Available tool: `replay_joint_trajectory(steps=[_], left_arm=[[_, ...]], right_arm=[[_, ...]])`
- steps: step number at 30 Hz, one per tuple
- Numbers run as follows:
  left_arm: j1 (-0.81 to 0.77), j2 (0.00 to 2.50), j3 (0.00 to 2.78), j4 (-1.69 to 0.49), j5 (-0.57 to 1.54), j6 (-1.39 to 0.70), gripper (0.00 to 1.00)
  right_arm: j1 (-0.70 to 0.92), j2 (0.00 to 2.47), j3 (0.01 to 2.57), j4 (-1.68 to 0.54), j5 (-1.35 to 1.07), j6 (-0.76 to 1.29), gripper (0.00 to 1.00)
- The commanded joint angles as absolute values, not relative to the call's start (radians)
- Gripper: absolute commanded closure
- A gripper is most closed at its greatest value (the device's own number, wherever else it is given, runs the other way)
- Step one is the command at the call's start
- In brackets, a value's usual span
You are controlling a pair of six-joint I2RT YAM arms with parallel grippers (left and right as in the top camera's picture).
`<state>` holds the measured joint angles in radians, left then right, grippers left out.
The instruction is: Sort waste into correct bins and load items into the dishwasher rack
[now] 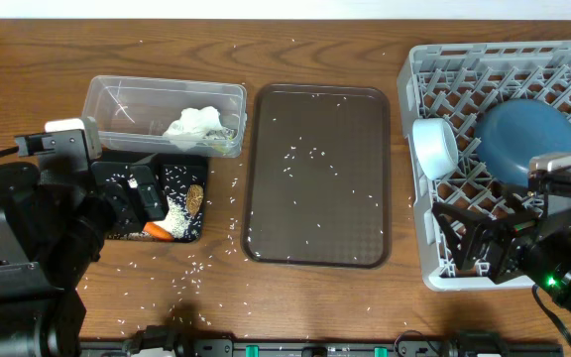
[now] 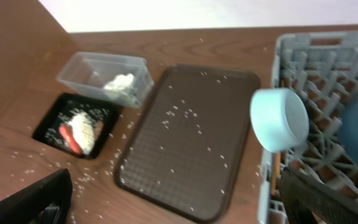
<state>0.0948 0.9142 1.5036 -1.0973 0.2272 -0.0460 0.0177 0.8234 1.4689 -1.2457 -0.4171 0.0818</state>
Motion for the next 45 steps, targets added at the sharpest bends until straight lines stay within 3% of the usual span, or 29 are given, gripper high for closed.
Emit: replay_joint_trajectory(steps=[1,5,9,22,27,45], left_arm=[[0.098,0.915,1.515,-1.099,0.212,-0.026,0.02],[0.098,0.915,1.515,-1.099,0.212,-0.026,0.02],[0.098,0.915,1.515,-1.099,0.212,-0.026,0.02],[0.098,0.915,1.515,-1.099,0.212,-0.026,0.02],[0.098,0.915,1.515,-1.099,0.212,-0.026,0.02],[0.098,0.915,1.515,-1.099,0.212,-0.026,0.02]], right_arm=[[0.030,0.817,1.469,-1.248,-0.302,-0.076,0.01],[0.025,0.795,1.422,-1.169,-0.285,-0.306,0.01],[0.025,0.689,1.266,-1.006,-0.284,-0.408,0.01],[0.025,0.200,0.491,-0.648,-0.369,-0.388,0.01],[0.025,0.047,0.261,-0.502,-0.383,-0.278,0.01],[0.025,0.005,0.061,-0.186,-0.397,-0.247,0.01]])
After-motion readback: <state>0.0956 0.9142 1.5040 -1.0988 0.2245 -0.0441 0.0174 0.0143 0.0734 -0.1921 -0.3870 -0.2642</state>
